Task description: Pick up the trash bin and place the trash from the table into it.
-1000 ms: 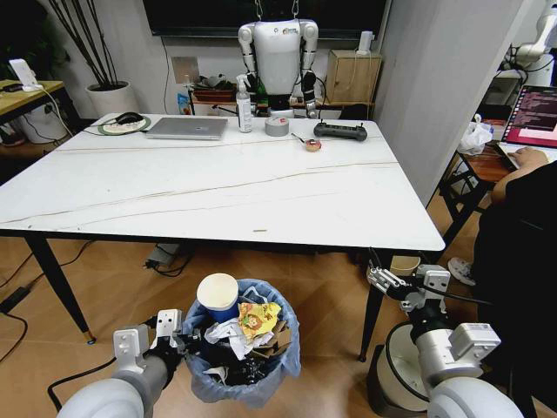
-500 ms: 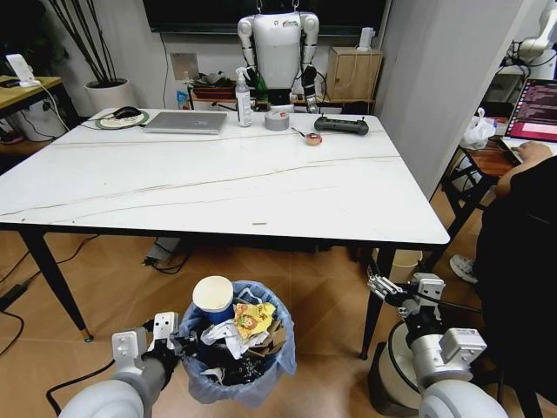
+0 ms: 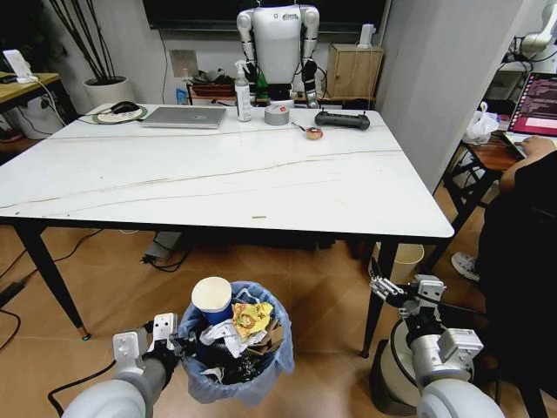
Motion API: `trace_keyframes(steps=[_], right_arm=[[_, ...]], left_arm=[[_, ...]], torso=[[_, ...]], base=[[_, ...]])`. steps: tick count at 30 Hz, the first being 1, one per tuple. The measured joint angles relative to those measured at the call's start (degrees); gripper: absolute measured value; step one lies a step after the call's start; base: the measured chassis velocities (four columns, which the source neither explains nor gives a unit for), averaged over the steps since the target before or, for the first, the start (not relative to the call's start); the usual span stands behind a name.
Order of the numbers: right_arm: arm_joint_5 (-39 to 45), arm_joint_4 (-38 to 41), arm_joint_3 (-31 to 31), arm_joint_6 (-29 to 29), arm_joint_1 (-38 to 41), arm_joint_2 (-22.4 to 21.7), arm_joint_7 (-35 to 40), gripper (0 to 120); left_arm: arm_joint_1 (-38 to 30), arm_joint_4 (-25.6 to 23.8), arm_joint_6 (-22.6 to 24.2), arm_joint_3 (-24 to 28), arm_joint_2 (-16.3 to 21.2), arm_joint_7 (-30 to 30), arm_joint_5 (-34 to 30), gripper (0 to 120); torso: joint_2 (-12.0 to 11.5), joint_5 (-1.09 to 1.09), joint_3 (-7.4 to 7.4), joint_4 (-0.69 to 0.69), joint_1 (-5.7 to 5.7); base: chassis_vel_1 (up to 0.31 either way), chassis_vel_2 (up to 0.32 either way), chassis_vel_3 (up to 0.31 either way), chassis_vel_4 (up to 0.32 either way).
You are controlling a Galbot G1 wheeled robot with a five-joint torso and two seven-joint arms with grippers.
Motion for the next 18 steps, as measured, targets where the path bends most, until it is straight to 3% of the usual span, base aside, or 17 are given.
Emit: trace_keyframes(steps=[18], right_arm=[[-1.55, 0.11, -0.30, 0.60, -0.99, 0.65, 0.30, 100]], left_arm=[[0.32, 2.12, 0.00, -1.01, -0.60, 0.51, 1.23, 2]], torso=[[-4.25, 0.00, -2.56, 0.00, -1.68]], base=[[0.000, 0.000, 0.000, 0.000]])
